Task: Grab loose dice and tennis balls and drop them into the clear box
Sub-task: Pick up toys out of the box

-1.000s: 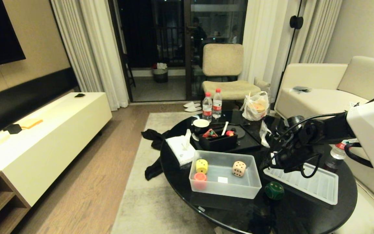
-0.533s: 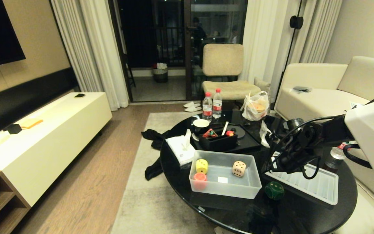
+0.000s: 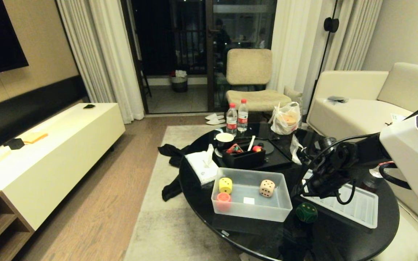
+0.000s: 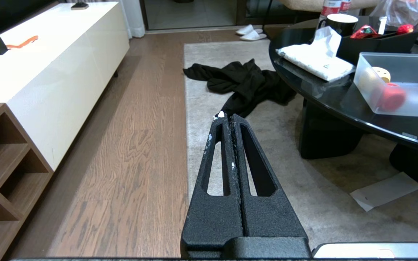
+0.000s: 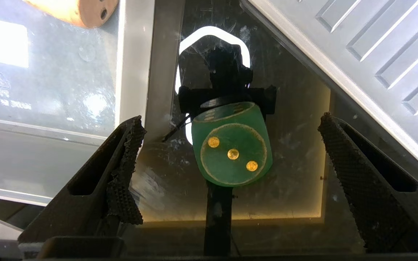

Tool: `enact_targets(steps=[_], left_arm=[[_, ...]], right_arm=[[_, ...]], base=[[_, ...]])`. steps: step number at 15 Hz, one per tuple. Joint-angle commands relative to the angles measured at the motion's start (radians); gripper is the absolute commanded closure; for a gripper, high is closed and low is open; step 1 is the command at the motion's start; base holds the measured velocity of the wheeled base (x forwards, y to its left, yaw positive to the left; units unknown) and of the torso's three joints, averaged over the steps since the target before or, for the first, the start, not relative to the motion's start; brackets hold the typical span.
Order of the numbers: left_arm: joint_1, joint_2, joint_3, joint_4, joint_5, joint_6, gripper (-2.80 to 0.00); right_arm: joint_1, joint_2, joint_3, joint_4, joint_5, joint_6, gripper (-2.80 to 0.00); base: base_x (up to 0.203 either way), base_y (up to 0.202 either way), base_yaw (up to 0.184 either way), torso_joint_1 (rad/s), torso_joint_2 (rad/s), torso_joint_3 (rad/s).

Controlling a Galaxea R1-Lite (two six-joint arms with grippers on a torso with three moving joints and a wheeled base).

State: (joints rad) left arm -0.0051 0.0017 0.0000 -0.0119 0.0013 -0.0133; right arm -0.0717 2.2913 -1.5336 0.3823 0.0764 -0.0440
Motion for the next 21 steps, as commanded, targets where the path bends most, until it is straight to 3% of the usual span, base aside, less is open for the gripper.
enact_targets(steps=[1, 15, 21], left_arm=[[0.001, 0.0, 0.002, 0.0, 0.0, -0.001, 0.0], [0.001, 0.0, 0.002, 0.0, 0.0, -0.001, 0.0], [0.001, 0.0, 0.002, 0.0, 0.0, -0.001, 0.0]], right_arm=[[0.0, 0.014, 0.003, 0.0, 0.0, 0.0, -2.8], [-0.002, 0.062, 0.035, -0.051, -0.001, -0.039, -2.8], [-0.011, 0.085, 0.037, -0.111, -0.026, -0.13, -2.8]], base=[[0.0, 0.0, 0.0, 0.0, 0.0, 0.0], [0.0, 0.0, 0.0, 0.0, 0.0, 0.0], [0.0, 0.0, 0.0, 0.0, 0.0, 0.0]])
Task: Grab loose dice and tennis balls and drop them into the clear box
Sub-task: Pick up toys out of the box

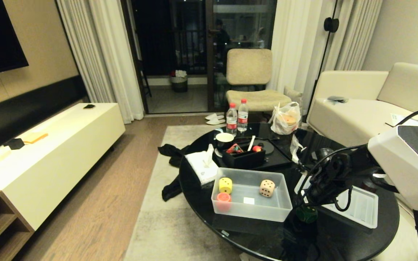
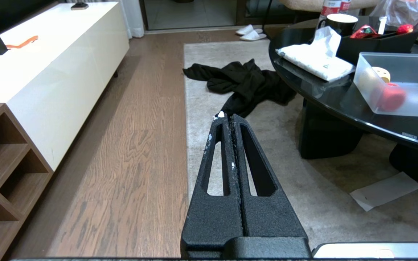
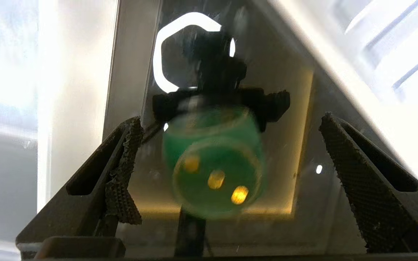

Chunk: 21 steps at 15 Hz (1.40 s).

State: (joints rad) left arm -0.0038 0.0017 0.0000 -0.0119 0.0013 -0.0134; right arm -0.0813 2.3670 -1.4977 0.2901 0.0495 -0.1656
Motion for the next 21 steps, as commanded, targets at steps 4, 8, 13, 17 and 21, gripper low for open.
enact_targets(steps=[4, 8, 13, 17, 21], left_arm=[[-0.001, 0.0, 0.002, 0.0, 0.0, 0.0, 0.0], [-0.001, 0.0, 0.002, 0.0, 0.0, 0.0, 0.0], [-0.001, 0.0, 0.002, 0.0, 0.0, 0.0, 0.0], [-0.001, 0.0, 0.002, 0.0, 0.0, 0.0, 0.0], [-0.001, 0.0, 0.002, 0.0, 0.0, 0.0, 0.0]], right_arm=[[-0.002, 0.009, 0.009, -0.028, 0.005, -0.04, -2.8], [0.002, 0.009, 0.043, -0.032, 0.006, -0.045, -2.8], [0.002, 0.006, 0.047, -0.032, 0.006, -0.081, -2.8], [0.003, 0.006, 0.067, -0.034, 0.006, -0.083, -2.8], [0.003, 0.009, 0.107, -0.111, 0.0, -0.111, 0.0]], base=[[0.0, 0.0, 0.0, 0.0, 0.0, 0.0], [0.0, 0.0, 0.0, 0.0, 0.0, 0.0], [0.0, 0.0, 0.0, 0.0, 0.0, 0.0], [0.0, 0.0, 0.0, 0.0, 0.0, 0.0], [0.0, 0.0, 0.0, 0.0, 0.0, 0.0]])
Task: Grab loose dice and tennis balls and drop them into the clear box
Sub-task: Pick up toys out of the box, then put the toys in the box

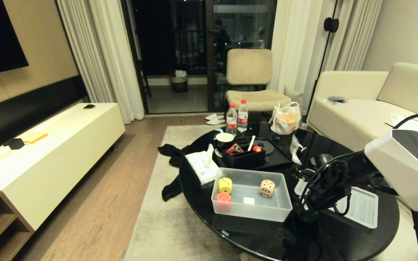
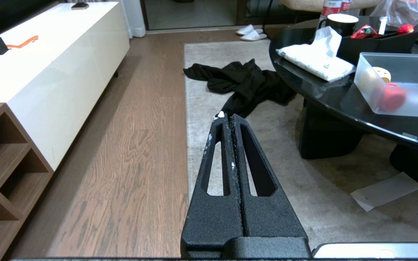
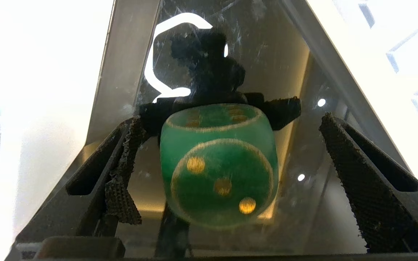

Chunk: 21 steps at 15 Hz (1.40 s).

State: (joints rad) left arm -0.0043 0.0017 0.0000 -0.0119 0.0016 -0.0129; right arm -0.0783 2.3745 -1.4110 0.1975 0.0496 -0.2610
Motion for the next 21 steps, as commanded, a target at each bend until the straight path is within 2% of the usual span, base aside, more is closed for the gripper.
enact_targets(steps=[1, 11, 17, 21], left_arm=[[0.0, 0.0, 0.002, 0.0, 0.0, -0.001, 0.0], [0.0, 0.0, 0.002, 0.0, 0.0, -0.001, 0.0], [0.0, 0.0, 0.002, 0.0, 0.0, -0.001, 0.0], [0.0, 0.0, 0.002, 0.0, 0.0, -0.001, 0.0]], right_arm=[[0.0, 0.002, 0.027, -0.027, 0.0, -0.021, 0.0], [0.0, -0.044, 0.071, -0.024, 0.008, -0.019, 0.0], [-0.007, -0.166, 0.096, -0.021, 0.01, -0.009, 0.0], [-0.06, -0.294, 0.093, 0.008, 0.016, 0.011, 0.0]], base=[[0.0, 0.0, 0.0, 0.0, 0.0, 0.0], [0.0, 0.0, 0.0, 0.0, 0.0, 0.0], [0.0, 0.0, 0.0, 0.0, 0.0, 0.0], [0.0, 0.0, 0.0, 0.0, 0.0, 0.0]])
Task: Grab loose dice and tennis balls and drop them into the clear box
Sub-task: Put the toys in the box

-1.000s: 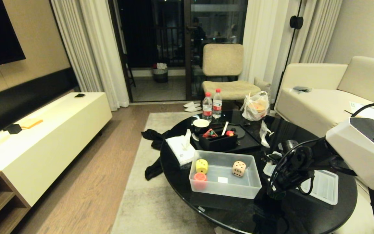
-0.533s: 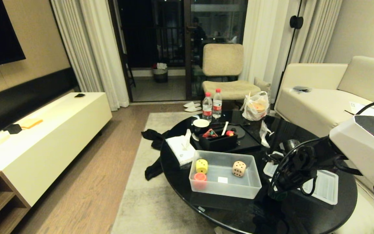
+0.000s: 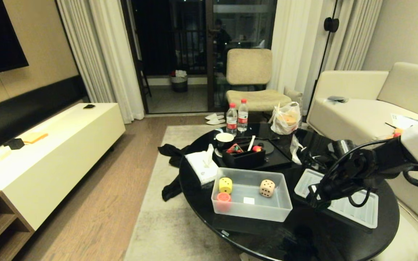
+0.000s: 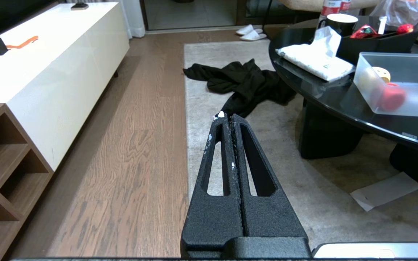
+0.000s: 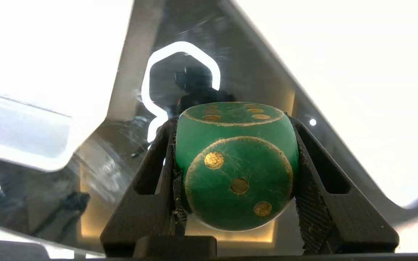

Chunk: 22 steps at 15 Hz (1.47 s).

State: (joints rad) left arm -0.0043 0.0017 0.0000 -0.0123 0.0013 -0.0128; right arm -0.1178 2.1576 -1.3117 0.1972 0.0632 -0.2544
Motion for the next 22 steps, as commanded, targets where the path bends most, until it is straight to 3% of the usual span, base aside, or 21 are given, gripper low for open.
enact_targets(steps=[1, 7, 10, 13, 18, 22], left_arm=[[0.0, 0.0, 0.002, 0.0, 0.0, 0.0, 0.0], [0.0, 0.0, 0.002, 0.0, 0.0, -0.001, 0.0], [0.0, 0.0, 0.002, 0.0, 0.0, -0.001, 0.0], [0.0, 0.0, 0.002, 0.0, 0.0, -0.001, 0.0], [0.0, 0.0, 0.002, 0.0, 0.0, -0.001, 0.0], [0.0, 0.0, 0.002, 0.0, 0.0, -0.001, 0.0]], right_arm=[[-0.039, -0.109, -0.022, 0.016, 0.014, 0.02, 0.0], [-0.031, -0.151, -0.291, 0.108, 0.073, 0.191, 0.0], [0.065, -0.094, -0.442, 0.143, 0.077, 0.341, 0.0], [0.174, -0.023, -0.551, 0.203, 0.076, 0.432, 0.0], [0.298, 0.132, -0.652, 0.232, 0.015, 0.474, 0.0], [0.331, 0.216, -0.661, 0.233, 0.01, 0.48, 0.0]], base=[[0.0, 0.0, 0.0, 0.0, 0.0, 0.0], [0.0, 0.0, 0.0, 0.0, 0.0, 0.0], [0.0, 0.0, 0.0, 0.0, 0.0, 0.0], [0.0, 0.0, 0.0, 0.0, 0.0, 0.0], [0.0, 0.0, 0.0, 0.0, 0.0, 0.0], [0.0, 0.0, 0.0, 0.0, 0.0, 0.0]])
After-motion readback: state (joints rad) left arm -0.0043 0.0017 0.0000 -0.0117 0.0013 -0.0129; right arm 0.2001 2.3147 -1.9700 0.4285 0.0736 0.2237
